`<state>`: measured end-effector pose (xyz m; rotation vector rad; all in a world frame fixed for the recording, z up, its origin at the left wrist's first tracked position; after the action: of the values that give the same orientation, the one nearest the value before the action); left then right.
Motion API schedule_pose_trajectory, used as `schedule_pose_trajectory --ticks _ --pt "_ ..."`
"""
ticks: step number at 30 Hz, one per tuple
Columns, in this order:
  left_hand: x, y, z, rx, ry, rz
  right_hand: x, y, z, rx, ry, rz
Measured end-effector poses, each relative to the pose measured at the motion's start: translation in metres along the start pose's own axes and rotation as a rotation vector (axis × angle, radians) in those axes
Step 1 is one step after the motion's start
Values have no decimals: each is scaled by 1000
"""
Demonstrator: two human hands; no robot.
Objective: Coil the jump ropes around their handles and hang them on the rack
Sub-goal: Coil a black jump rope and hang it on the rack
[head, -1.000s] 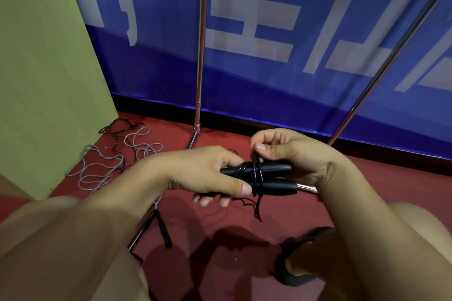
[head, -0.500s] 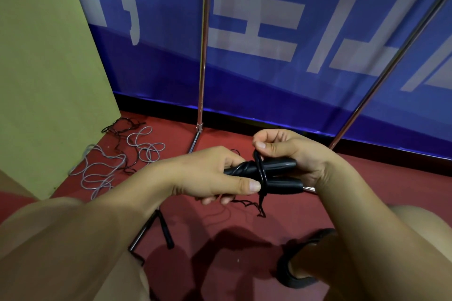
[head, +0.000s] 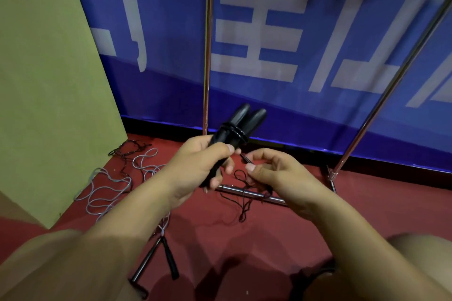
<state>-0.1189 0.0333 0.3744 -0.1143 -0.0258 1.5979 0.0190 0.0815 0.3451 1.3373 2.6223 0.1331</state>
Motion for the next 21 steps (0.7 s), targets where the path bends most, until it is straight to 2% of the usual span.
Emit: schedule_pose_trajectory --ticks 3,7,12,17,21 --pt "5 9 1 44 -14 69 -2 5 -8 -82 52 102" --pt "10 22 -4 152 -4 132 -8 9 -16 -328 140 219" --pt "11 30 -7 243 1 217 -11 10 -19 -633 145 240" --pt "12 46 5 669 -112 385 -12 12 -17 -699 71 290" --pt "12 48 6 838 -133 437 -16 13 -18 -776 55 282"
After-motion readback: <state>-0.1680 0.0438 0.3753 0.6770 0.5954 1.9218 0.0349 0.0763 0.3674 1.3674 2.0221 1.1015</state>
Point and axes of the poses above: each hand's wrist, its own x-axis towards the middle knuckle, its own y-axis out of the back of the hand, z = x × y, the point moved 8 cm from there along x, towards the middle knuckle, and after that the axes turned 4 degrees about -x, right-handed, at the moved point
